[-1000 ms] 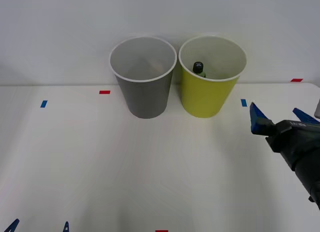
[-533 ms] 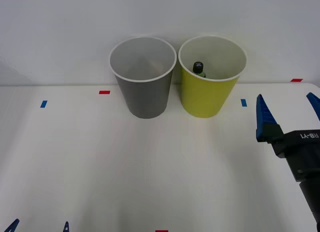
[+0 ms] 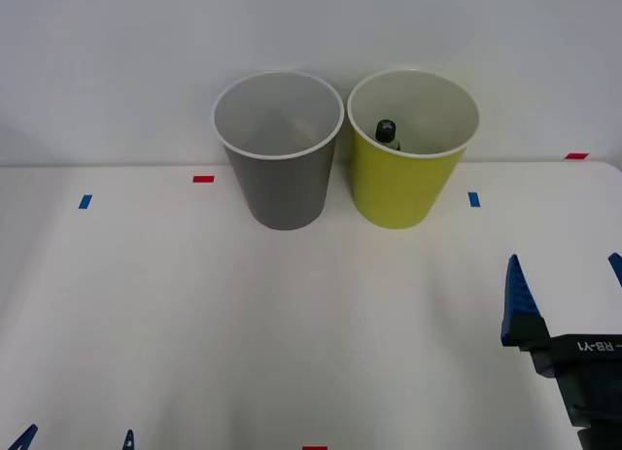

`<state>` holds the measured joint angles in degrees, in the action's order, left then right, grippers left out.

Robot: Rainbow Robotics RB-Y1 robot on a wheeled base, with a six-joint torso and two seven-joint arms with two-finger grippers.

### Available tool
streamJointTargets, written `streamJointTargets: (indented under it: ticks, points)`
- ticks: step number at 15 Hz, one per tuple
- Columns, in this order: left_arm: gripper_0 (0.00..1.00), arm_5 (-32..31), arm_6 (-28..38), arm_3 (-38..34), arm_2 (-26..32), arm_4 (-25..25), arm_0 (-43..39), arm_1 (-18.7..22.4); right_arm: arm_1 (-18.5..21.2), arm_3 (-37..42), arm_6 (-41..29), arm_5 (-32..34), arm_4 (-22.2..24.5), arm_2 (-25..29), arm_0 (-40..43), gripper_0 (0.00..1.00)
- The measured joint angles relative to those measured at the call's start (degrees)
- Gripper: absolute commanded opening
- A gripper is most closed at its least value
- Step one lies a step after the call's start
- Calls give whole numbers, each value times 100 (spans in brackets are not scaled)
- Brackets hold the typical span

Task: Put cans in the gray bin and PET bottles in the light green bin.

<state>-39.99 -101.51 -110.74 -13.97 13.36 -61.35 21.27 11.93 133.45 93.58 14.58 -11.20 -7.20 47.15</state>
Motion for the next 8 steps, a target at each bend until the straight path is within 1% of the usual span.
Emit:
streamJointTargets:
  ticks: [4, 8]
  points:
    - [100, 0, 0, 0, 0, 0, 0, 0, 28, -903, -8, 1283, 93, -98, 132, 100]
    - [100, 0, 0, 0, 0, 0, 0, 0, 272, -1802, -99, 2426, 46, -250, 435, 100]
